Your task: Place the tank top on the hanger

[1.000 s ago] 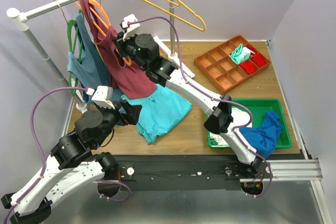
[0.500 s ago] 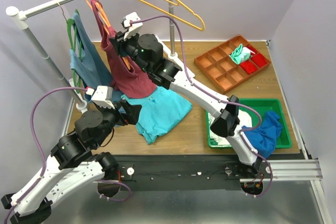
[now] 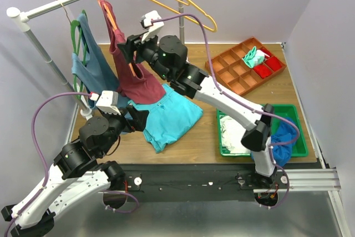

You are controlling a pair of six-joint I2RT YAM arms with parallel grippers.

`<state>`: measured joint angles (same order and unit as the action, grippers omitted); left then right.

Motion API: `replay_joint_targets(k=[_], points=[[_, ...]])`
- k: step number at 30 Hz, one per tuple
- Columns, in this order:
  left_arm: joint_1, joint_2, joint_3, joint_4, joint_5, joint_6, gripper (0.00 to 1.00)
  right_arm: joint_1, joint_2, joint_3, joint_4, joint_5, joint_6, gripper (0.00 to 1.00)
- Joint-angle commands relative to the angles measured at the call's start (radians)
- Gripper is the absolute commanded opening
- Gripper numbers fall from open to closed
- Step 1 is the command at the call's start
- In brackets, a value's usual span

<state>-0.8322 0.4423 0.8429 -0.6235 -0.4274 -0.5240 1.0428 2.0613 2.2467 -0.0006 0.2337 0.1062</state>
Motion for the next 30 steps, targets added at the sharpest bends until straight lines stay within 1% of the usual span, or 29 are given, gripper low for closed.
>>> replay_joint_targets(k=[1,3,4,6,7,9,10,11,14,15,17,18,21,23,25,29,30], points=[[0.005,-0.004,-0.001,0.027,-0.017,0.002,0.99,0.013,-0.142,-0.105,-0.035,-0.028,0.076,0.69],[0.004,0.001,0.01,0.034,-0.008,0.002,0.99,0.013,-0.183,-0.151,-0.048,-0.031,0.096,0.72],[0.005,0.007,0.025,0.039,-0.002,0.002,0.99,0.013,-0.232,-0.209,-0.05,-0.028,0.102,0.73],[0.005,0.018,0.045,0.053,0.012,0.012,0.99,0.013,-0.285,-0.274,-0.047,-0.024,0.125,0.78],[0.004,0.032,0.071,0.057,0.018,0.015,0.99,0.011,-0.317,-0.315,-0.042,-0.016,0.131,0.79],[0.004,0.052,0.094,0.076,0.032,0.027,0.99,0.013,-0.413,-0.441,-0.016,-0.007,0.154,0.83],[0.004,0.073,0.122,0.083,0.033,0.048,0.99,0.013,-0.444,-0.481,-0.01,0.009,0.161,0.84],[0.004,0.087,0.14,0.085,0.033,0.056,0.99,0.013,-0.508,-0.56,-0.009,0.016,0.167,0.84],[0.004,0.139,0.211,0.09,0.048,0.082,0.99,0.013,-0.595,-0.679,-0.007,0.047,0.199,0.87],[0.002,0.151,0.223,0.099,0.055,0.085,0.99,0.013,-0.645,-0.747,-0.012,0.056,0.214,0.87],[0.002,0.19,0.252,0.102,0.09,0.085,0.99,0.013,-0.7,-0.823,-0.028,0.096,0.24,0.87],[0.004,0.2,0.255,0.113,0.105,0.084,0.99,0.013,-0.752,-0.893,-0.032,0.105,0.263,0.88],[0.002,0.234,0.245,0.136,0.167,0.081,0.99,0.013,-0.829,-1.005,-0.036,0.138,0.317,0.88],[0.001,0.259,0.228,0.146,0.205,0.076,0.99,0.013,-0.898,-1.11,-0.036,0.145,0.337,0.88],[-0.004,0.266,0.204,0.163,0.217,0.064,0.99,0.013,-0.935,-1.189,-0.053,0.18,0.378,0.88],[-0.025,0.273,0.154,0.186,0.222,0.041,0.99,0.013,-1.036,-1.294,-0.133,0.24,0.449,0.88],[-0.03,0.276,0.141,0.197,0.222,0.035,0.99,0.013,-1.055,-1.317,-0.145,0.256,0.49,0.88]])
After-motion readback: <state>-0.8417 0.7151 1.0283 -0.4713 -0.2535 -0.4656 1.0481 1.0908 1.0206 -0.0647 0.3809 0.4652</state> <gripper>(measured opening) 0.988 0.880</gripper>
